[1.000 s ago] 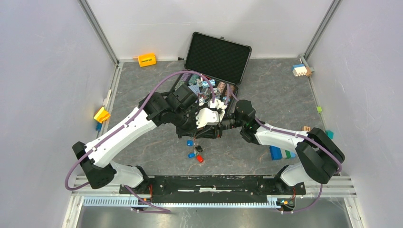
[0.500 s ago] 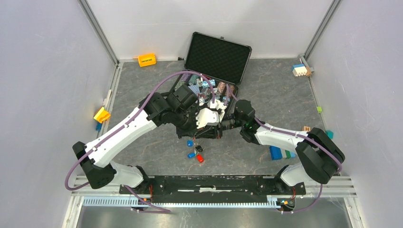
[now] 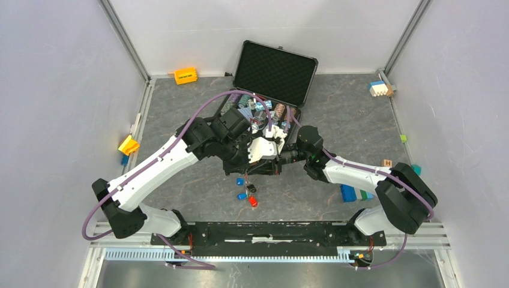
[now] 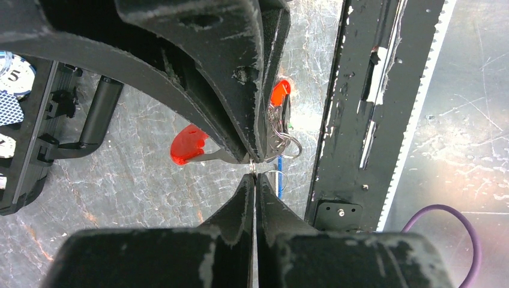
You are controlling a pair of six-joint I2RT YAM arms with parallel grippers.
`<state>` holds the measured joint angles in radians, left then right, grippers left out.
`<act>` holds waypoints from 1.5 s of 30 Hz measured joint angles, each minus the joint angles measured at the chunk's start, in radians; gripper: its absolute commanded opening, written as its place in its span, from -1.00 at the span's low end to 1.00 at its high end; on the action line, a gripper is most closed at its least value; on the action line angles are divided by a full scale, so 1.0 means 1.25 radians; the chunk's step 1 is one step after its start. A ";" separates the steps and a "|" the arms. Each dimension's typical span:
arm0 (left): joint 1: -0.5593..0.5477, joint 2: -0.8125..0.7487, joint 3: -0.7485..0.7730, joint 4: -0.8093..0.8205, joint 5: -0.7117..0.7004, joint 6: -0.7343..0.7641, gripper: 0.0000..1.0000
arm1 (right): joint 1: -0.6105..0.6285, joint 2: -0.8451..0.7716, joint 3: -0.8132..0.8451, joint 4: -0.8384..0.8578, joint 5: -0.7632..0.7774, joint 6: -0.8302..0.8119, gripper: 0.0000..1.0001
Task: Put the keys on the keyring
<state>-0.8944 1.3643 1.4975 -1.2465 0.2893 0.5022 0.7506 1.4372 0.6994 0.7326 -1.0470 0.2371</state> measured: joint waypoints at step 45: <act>0.157 -0.225 -0.218 0.238 0.135 -0.006 -0.06 | -0.068 -0.074 -0.034 0.085 -0.018 0.025 -1.00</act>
<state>-0.6975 1.0828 1.2251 -0.9485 0.4583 0.4942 0.6659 1.3441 0.6575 0.8387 -1.0698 0.2687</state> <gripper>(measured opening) 0.493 0.005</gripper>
